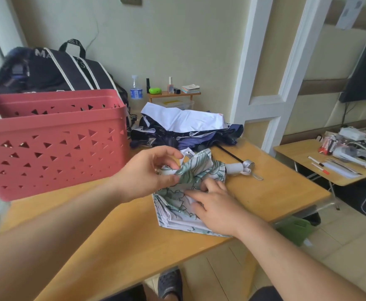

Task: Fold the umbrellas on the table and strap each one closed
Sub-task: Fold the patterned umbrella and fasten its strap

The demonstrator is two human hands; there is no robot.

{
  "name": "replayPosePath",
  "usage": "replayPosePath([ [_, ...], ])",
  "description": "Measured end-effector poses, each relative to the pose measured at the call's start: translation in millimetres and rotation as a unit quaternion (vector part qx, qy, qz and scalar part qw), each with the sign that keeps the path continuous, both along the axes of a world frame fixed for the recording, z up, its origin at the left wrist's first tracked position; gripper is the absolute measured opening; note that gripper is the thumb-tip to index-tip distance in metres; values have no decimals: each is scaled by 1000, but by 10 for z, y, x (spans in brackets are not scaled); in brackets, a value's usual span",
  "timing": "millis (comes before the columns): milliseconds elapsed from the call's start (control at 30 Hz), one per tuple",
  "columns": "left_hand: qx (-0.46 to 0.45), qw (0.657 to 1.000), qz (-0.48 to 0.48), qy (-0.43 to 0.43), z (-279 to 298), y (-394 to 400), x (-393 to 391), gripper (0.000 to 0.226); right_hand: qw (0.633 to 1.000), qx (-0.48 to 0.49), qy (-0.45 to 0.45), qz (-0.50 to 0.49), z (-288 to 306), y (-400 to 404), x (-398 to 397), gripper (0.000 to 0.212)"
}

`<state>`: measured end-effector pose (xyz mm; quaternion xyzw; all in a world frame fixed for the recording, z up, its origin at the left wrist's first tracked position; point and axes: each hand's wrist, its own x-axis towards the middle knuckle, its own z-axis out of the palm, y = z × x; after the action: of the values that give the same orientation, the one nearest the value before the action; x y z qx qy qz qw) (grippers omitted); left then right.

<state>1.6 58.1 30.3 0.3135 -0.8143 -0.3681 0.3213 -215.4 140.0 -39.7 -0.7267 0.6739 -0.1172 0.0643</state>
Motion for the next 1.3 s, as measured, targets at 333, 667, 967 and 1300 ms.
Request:
replayPosePath([
  [333,-77,988,122,55,-376,133,-7,22,903,-239,-325,-148,454,-100,-202,17],
  [667,-66,964,209,149,-542,81,-107,37,892,-138,-419,-97,760,-554,-203,32],
  [967,-26,971,183,154,-484,25,-82,39,774,-112,-605,-149,890,-448,-375,48],
  [1300,1,960,211,183,-346,-62,-180,54,898,-137,-413,-61,788,-328,-354,103],
])
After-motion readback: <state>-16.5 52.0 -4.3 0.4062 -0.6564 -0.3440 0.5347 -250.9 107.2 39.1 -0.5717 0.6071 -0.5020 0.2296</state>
